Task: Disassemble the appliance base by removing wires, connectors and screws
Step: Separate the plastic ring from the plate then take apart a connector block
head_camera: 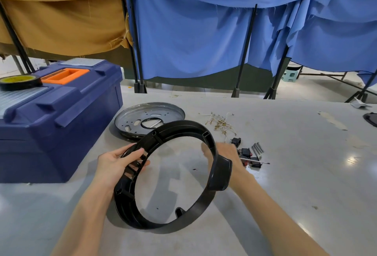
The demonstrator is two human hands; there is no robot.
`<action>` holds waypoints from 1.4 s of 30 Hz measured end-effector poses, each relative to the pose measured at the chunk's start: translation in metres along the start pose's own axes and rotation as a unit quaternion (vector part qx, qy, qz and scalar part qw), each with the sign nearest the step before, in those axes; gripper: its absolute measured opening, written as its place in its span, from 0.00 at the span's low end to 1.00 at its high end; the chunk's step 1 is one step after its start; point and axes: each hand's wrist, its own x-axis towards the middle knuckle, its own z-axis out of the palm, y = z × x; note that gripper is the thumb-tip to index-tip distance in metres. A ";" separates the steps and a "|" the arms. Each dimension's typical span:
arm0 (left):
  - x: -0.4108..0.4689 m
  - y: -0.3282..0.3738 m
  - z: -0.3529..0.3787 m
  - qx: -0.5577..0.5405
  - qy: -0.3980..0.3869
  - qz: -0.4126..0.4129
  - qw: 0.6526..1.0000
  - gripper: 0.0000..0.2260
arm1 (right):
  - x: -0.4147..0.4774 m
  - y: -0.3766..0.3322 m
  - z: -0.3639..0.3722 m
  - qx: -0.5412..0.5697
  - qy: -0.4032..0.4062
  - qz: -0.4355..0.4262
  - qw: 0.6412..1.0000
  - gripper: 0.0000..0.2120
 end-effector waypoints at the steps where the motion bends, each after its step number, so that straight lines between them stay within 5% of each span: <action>1: 0.000 0.000 0.001 -0.004 -0.001 0.000 1.000 0.20 | 0.004 0.007 -0.007 -0.022 0.018 0.021 0.999 0.07; 9: -0.004 0.000 0.008 0.006 0.011 0.002 1.000 0.16 | -0.010 0.080 -0.046 -0.061 0.107 0.174 0.977 0.07; 14: -0.008 0.001 0.015 0.031 0.010 0.020 0.999 0.09 | -0.015 0.105 -0.053 -0.035 0.058 0.266 0.962 0.08; 26: -0.010 0.002 0.016 0.078 0.010 0.038 0.996 0.09 | -0.017 0.110 -0.049 -0.030 0.019 0.294 0.955 0.10; 32: -0.011 0.003 0.017 0.085 0.008 0.039 0.996 0.09 | -0.017 0.103 -0.067 -0.001 0.072 0.265 0.962 0.05; 38: -0.013 0.004 0.020 0.086 0.018 0.041 0.995 0.09 | -0.014 0.030 -0.082 0.168 0.089 0.098 0.977 0.19; 42: -0.015 0.004 0.023 0.083 0.030 0.047 0.995 0.09 | -0.014 -0.008 -0.078 0.142 0.051 0.033 0.988 0.23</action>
